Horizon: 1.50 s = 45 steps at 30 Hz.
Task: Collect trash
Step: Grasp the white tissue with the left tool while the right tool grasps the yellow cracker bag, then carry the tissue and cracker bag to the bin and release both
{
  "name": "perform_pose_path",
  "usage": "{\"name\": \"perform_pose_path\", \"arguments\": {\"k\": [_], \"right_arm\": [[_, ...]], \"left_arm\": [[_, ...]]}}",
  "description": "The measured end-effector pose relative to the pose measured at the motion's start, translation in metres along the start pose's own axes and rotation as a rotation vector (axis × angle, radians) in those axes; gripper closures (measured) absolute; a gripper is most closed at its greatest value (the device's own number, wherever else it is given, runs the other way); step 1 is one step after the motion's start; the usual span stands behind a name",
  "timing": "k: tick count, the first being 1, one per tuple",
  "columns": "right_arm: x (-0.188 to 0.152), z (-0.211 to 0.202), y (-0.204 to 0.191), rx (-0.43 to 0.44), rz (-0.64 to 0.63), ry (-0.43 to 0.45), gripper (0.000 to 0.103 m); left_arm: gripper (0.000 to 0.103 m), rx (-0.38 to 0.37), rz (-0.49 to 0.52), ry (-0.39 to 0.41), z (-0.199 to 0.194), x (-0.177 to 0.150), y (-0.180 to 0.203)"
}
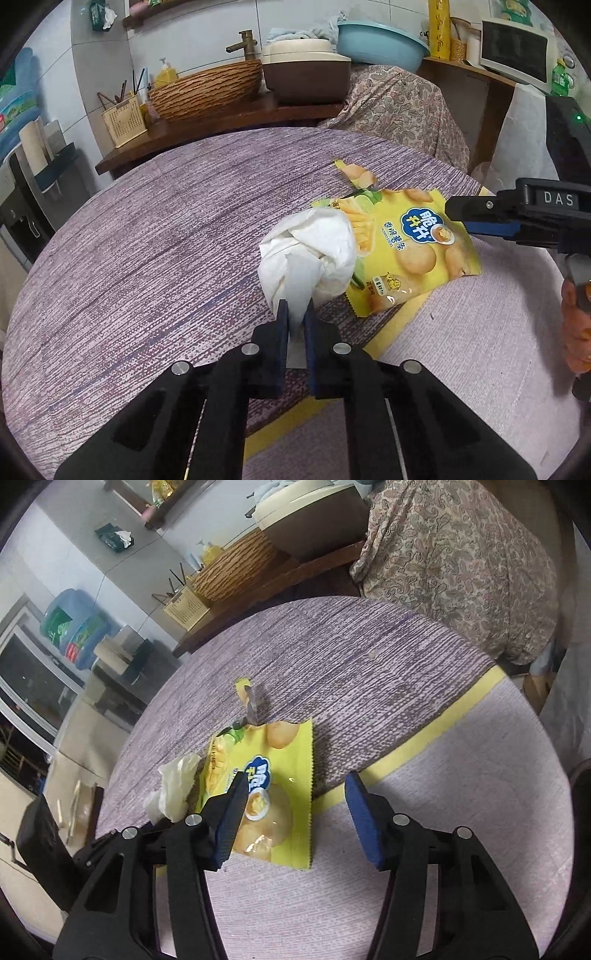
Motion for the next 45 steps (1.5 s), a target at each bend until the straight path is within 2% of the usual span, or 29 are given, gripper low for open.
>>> {"name": "perform_pose_path", "arguments": {"k": [3, 4, 7, 14, 22, 28, 33, 41, 45], "right_arm": [[0.001, 0.005, -0.001, 0.021, 0.014, -0.009, 0.056], [0.0, 0.008, -0.002, 0.025, 0.016, -0.015, 0.064], [-0.002, 0.013, -0.003, 0.039, 0.026, -0.032, 0.078], [-0.011, -0.006, -0.004, 0.087, 0.05, 0.003, 0.091], [-0.031, -0.076, -0.018, 0.084, -0.047, 0.125, 0.098], [-0.057, -0.145, -0.015, 0.005, -0.126, 0.251, 0.1], [-0.084, -0.201, 0.0, -0.113, -0.151, 0.338, 0.1], [-0.126, -0.273, 0.055, -0.282, -0.074, 0.452, 0.1], [-0.139, -0.293, 0.087, -0.349, -0.013, 0.464, 0.1]], "left_arm": [[0.094, -0.005, -0.005, 0.0, 0.0, 0.0, -0.001], [0.094, -0.007, -0.007, -0.001, 0.0, 0.0, -0.001], [0.094, -0.008, -0.007, -0.003, 0.0, -0.001, -0.001], [0.094, -0.011, -0.011, -0.005, 0.0, -0.001, -0.001], [0.095, -0.058, -0.016, 0.026, -0.027, -0.006, 0.012], [0.096, -0.141, 0.008, 0.076, -0.063, -0.01, 0.046], [0.096, -0.232, 0.05, 0.11, -0.093, -0.018, 0.088], [0.096, -0.381, 0.154, 0.131, -0.124, -0.026, 0.175], [0.096, -0.453, 0.18, 0.113, -0.129, -0.029, 0.213]]}}
Point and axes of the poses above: each gripper's, at about its wrist camera, not at the fingertips, and z roughly the way its jaws point, y to its right, x to its top, the point moved 3 cm from there along z, roughly the way its jaws point, and after that the axes turned 4 degrees about x, right-handed, at the moved point
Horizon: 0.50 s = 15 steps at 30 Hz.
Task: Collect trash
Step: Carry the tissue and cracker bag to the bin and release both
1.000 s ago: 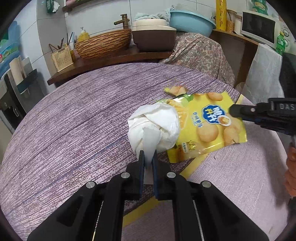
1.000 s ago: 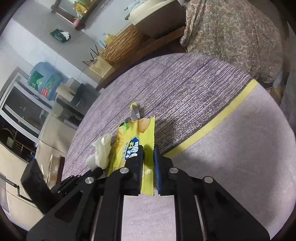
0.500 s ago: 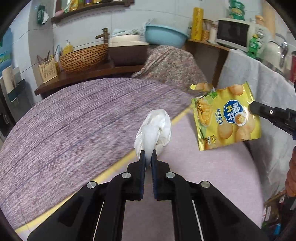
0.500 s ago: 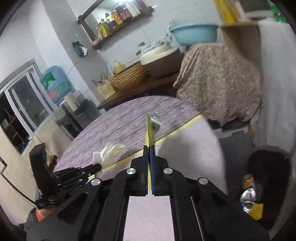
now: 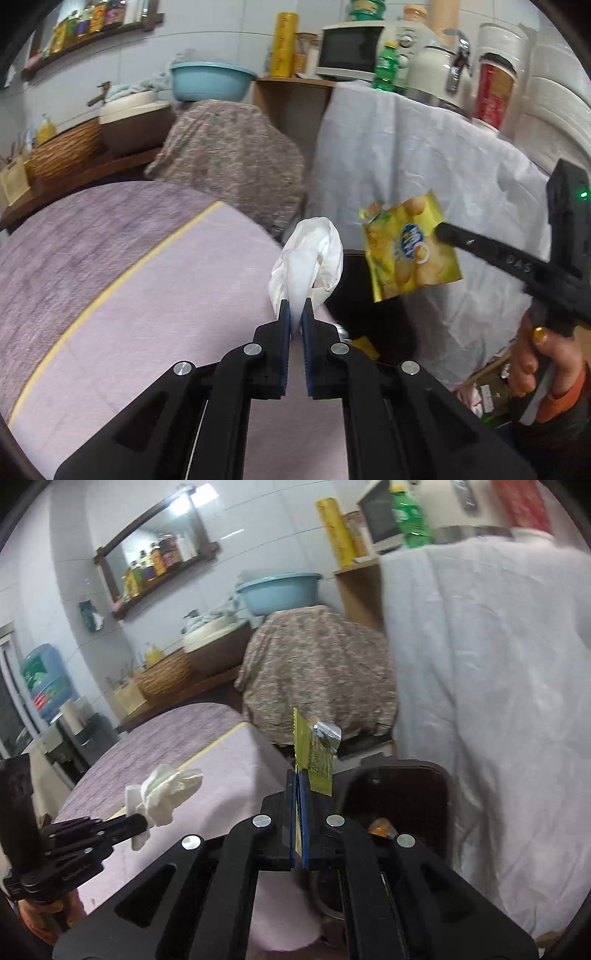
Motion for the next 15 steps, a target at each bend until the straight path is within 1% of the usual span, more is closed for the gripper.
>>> {"name": "perform_pose_path", "arguments": {"k": [3, 6, 9, 13, 15], "right_arm": [[-0.009, 0.005, 0.025, -0.049, 0.024, -0.026, 0.1], [-0.025, 0.02, 0.047, -0.091, 0.047, -0.067, 0.1], [-0.042, 0.039, 0.069, -0.146, 0.061, -0.106, 0.1], [-0.066, 0.065, 0.097, -0.168, 0.116, -0.174, 0.1], [-0.079, 0.076, 0.112, -0.194, 0.162, -0.209, 0.1]], "left_arm": [[0.096, -0.037, 0.023, -0.013, 0.01, 0.002, 0.024], [0.096, -0.072, 0.02, -0.036, 0.019, 0.0, 0.039], [0.096, -0.079, 0.029, -0.056, 0.029, -0.003, 0.051], [0.096, -0.088, 0.035, -0.088, 0.043, -0.007, 0.061], [0.096, -0.089, 0.041, -0.105, 0.052, -0.009, 0.067]]}}
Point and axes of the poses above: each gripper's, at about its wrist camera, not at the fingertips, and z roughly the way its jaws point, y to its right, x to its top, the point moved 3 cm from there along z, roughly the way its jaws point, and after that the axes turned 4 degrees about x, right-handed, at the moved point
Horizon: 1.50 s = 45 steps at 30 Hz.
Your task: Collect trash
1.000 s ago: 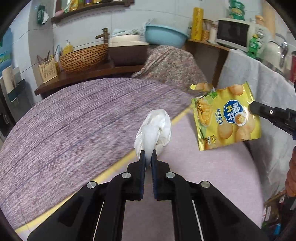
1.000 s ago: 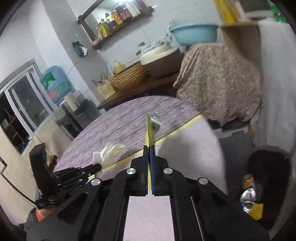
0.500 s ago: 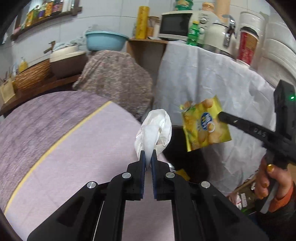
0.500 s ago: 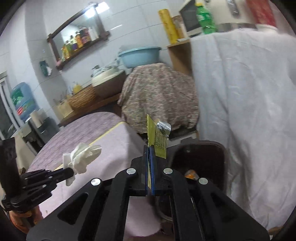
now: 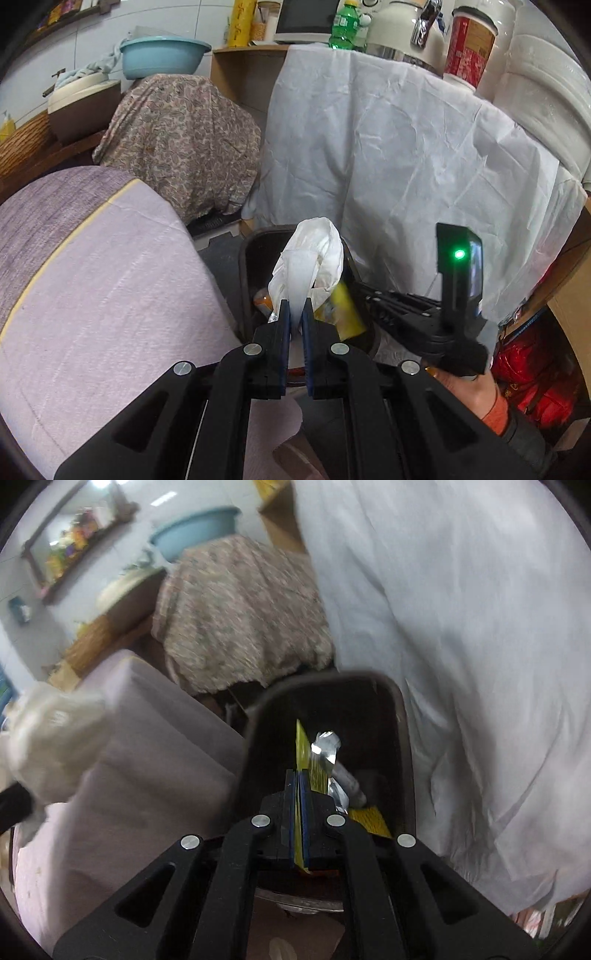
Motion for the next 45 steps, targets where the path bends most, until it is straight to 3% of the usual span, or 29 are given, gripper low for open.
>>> {"name": "perform_pose_path", "arguments": {"k": [3, 9, 11, 13, 19, 21, 23, 25, 34, 37, 41, 45], "right_arm": [[-0.009, 0.011, 0.011, -0.009, 0.046, -0.03, 0.099], [-0.019, 0.002, 0.03, -0.056, 0.101, -0.009, 0.095], [-0.021, -0.006, 0.037, -0.076, 0.115, 0.005, 0.08], [-0.024, -0.018, 0.044, -0.1, 0.124, 0.032, 0.049], [-0.028, -0.055, 0.054, -0.187, 0.091, 0.109, 0.038], [-0.028, -0.066, 0.055, -0.213, 0.079, 0.134, 0.036], [-0.027, -0.075, 0.055, -0.233, 0.064, 0.157, 0.033], [-0.026, -0.083, 0.054, -0.237, 0.055, 0.175, 0.032], [-0.026, -0.106, 0.036, -0.24, -0.001, 0.211, 0.028], [-0.026, -0.112, 0.023, -0.235, -0.021, 0.22, 0.018], [-0.029, -0.124, -0.005, -0.242, -0.063, 0.246, 0.018], [-0.035, -0.139, -0.047, -0.213, -0.13, 0.278, 0.008]], "left_arm": [[0.096, 0.002, 0.012, -0.026, 0.014, -0.001, 0.007], [0.096, 0.004, 0.038, -0.06, 0.035, 0.008, 0.022], [0.096, 0.006, 0.053, -0.068, 0.043, 0.012, 0.029], [0.096, 0.01, 0.066, -0.073, 0.05, 0.014, 0.035], [0.094, 0.005, 0.083, -0.101, 0.072, 0.018, 0.048], [0.084, 0.009, 0.086, -0.105, 0.074, 0.018, 0.049], [0.059, 0.009, 0.084, -0.096, 0.072, 0.018, 0.05], [0.05, 0.0, 0.077, -0.071, 0.066, 0.019, 0.049], [0.033, 0.024, 0.077, 0.012, 0.024, 0.015, 0.042], [0.024, 0.055, 0.082, 0.069, -0.004, 0.01, 0.034], [0.01, 0.105, 0.062, 0.16, -0.052, -0.001, 0.006], [0.005, 0.189, 0.022, 0.251, -0.102, -0.02, -0.028]]}}
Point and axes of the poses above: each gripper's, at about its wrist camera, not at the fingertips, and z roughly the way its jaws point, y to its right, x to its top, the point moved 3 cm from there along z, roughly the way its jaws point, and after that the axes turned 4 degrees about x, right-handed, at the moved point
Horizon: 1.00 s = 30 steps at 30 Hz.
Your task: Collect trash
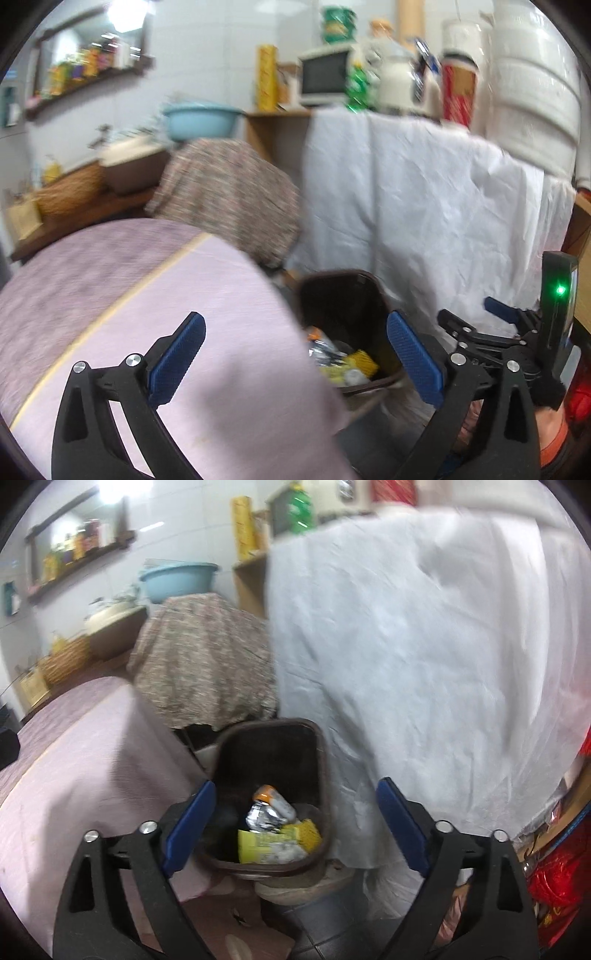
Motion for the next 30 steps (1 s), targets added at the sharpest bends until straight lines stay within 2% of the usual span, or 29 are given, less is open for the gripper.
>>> {"name": "perform_pose_path", "arguments": {"k": [6, 11, 15, 19, 23, 30], "right_arm": [[0.0, -0.042, -0.08, 0.106, -0.125, 0.079, 0.006], [-0.01, -0.076, -0.138, 0.221, -0.201, 0.132, 0.006], [-0.024, -0.104, -0.175, 0.315, -0.24, 0.16, 0.006], [-0.039, -0.135, -0.2, 0.385, -0.274, 0.205, 0.006], [-0.05, -0.159, -0.216, 0.422, -0.287, 0.218, 0.006], [-0.063, -0.193, -0.235, 0.483, -0.324, 0.261, 0.006]], "left_arm": [[0.005, 0.16, -0.092, 0.053, -0.056, -0.026, -0.069], [0.005, 0.341, -0.127, 0.095, -0.102, -0.052, -0.109], [0.005, 0.409, -0.188, 0.128, -0.138, -0.069, -0.13], [0.005, 0.488, -0.204, 0.16, -0.17, -0.081, -0.141], [0.005, 0.529, -0.23, 0.225, -0.202, -0.086, -0.145], [0.005, 0.586, -0.286, 0.28, -0.235, -0.101, -0.153]]}}
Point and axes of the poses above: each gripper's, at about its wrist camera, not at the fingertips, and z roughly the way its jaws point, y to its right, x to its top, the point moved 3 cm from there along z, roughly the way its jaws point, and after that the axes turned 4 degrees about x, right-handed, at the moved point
